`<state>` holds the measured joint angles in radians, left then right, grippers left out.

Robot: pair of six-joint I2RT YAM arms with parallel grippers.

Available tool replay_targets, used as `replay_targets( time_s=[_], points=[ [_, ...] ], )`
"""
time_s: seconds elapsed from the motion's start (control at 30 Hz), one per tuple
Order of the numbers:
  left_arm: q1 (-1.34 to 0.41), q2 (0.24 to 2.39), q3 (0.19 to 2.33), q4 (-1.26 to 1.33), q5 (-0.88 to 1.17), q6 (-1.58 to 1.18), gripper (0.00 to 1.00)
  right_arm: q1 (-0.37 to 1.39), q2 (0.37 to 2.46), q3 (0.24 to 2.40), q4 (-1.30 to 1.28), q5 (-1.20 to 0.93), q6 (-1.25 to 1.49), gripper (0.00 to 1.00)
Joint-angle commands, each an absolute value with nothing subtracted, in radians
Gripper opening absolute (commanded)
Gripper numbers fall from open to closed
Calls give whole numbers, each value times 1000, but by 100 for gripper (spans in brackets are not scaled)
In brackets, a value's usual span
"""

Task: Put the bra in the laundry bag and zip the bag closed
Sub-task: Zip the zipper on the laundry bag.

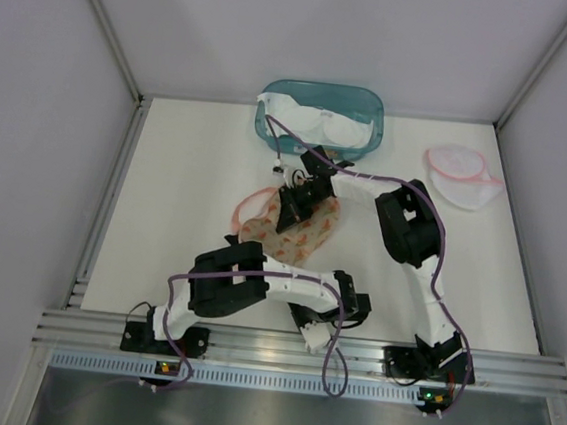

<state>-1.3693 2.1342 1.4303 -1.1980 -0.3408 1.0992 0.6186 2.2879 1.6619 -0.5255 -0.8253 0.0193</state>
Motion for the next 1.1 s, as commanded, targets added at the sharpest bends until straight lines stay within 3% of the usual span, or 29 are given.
replay_targets(
  time_s=[0.0, 0.1, 0.2, 0.23, 0.37, 0.8, 1.07],
  points=[
    [-1402, 2086, 1424, -1198, -304, 1103, 0, 612, 2352, 1678, -595, -695, -41, 0],
    [-1404, 2091, 1428, -1195, -305, 1092, 0, 611, 2339, 1686, -600, -701, -43, 5],
    [-1399, 2097, 1443, -1193, -296, 1075, 0, 601, 2283, 1671, -601, -725, -25, 26],
    [-1397, 2097, 1447, -1193, -290, 1069, 0, 598, 2239, 1663, -601, -735, -8, 39],
    [-1387, 2102, 1463, -1193, -279, 1057, 0, 566, 2085, 1600, -598, -775, 52, 62],
    [-1350, 2109, 1531, -1180, -247, 1040, 0, 341, 1836, 1280, -749, -873, 64, 66],
    [-1332, 2109, 1577, -1164, -242, 1043, 0, 353, 1864, 1045, -523, -982, 186, 70]
  ],
)
